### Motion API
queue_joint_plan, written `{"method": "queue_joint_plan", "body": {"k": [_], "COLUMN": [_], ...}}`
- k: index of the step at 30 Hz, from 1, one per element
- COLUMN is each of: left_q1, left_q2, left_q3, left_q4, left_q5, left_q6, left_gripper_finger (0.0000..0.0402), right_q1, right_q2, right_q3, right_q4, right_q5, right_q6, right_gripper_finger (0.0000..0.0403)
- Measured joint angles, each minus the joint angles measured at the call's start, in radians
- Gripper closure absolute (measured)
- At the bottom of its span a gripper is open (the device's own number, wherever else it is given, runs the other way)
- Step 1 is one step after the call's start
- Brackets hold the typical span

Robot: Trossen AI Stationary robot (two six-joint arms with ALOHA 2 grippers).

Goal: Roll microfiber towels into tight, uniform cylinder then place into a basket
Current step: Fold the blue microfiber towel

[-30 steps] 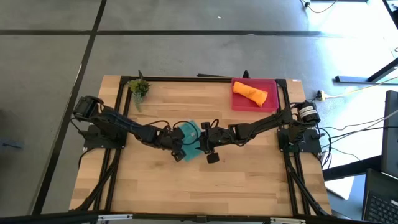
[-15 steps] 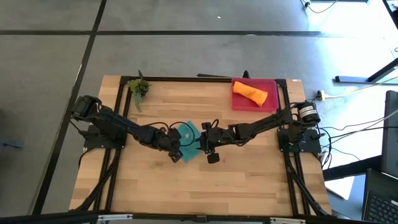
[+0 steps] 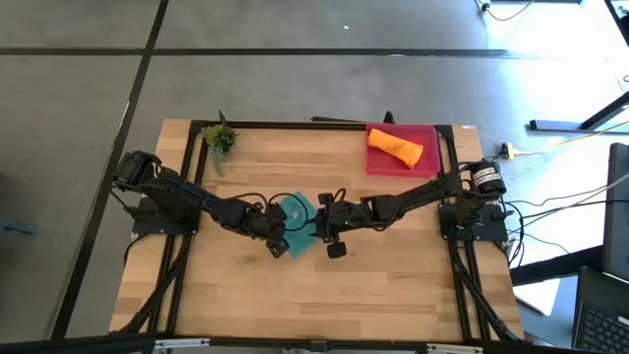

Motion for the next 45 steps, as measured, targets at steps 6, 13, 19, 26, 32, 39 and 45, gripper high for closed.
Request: {"method": "queue_joint_plan", "body": {"k": [6,13,19,26,32,39,45], "left_q1": [0.004,0.02,0.006,-0.076,-0.126,-0.114,-0.084], "left_q2": [0.0,-0.04,-0.134,-0.12,-0.012,0.08,0.078], "left_q3": [0.0,-0.001,-0.001,-0.001,-0.001,-0.002,-0.002], "left_q4": [0.0,-0.037,-0.045,0.022,0.117,0.105,0.059], "left_q5": [-0.001,-0.017,-0.036,-0.117,-0.122,-0.123,-0.124], "left_q6": [0.003,0.016,0.028,0.028,0.027,-0.022,0.013], "left_gripper_finger": [0.0322,0.0312,0.0315,0.0315,0.0315,0.0315,0.0315], "right_q1": [0.0,-0.009,-0.072,-0.125,-0.108,-0.046,0.012], "right_q2": [0.0,0.0,0.012,0.083,0.092,0.092,0.092], "right_q3": [0.0,0.0,-0.027,-0.043,-0.042,-0.042,-0.042], "right_q4": [-0.008,-0.041,-0.035,-0.057,-0.1,-0.131,-0.133], "right_q5": [0.0,-0.001,0.0,-0.007,-0.01,-0.013,-0.013], "right_q6": [-0.004,-0.075,-0.06,-0.016,0.051,0.132,0.179], "right_gripper_finger": [0.0244,0.0244,0.0244,0.0244,0.0244,0.0244,0.0244]}}
